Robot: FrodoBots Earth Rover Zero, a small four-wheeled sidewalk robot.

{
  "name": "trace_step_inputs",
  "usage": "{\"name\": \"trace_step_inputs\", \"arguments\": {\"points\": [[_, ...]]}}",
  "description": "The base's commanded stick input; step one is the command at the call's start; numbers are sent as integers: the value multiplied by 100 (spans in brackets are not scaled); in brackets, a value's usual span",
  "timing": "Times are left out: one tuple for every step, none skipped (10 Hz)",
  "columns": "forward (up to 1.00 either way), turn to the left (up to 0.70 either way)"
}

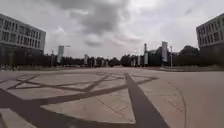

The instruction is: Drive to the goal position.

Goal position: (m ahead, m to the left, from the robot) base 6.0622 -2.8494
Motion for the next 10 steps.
{"name": "trace_step_inputs", "arguments": {"points": [[70,1],[70,1],[70,0],[70,0],[70,0],[70,0],[70,0],[70,0],[70,0],[70,0]]}}
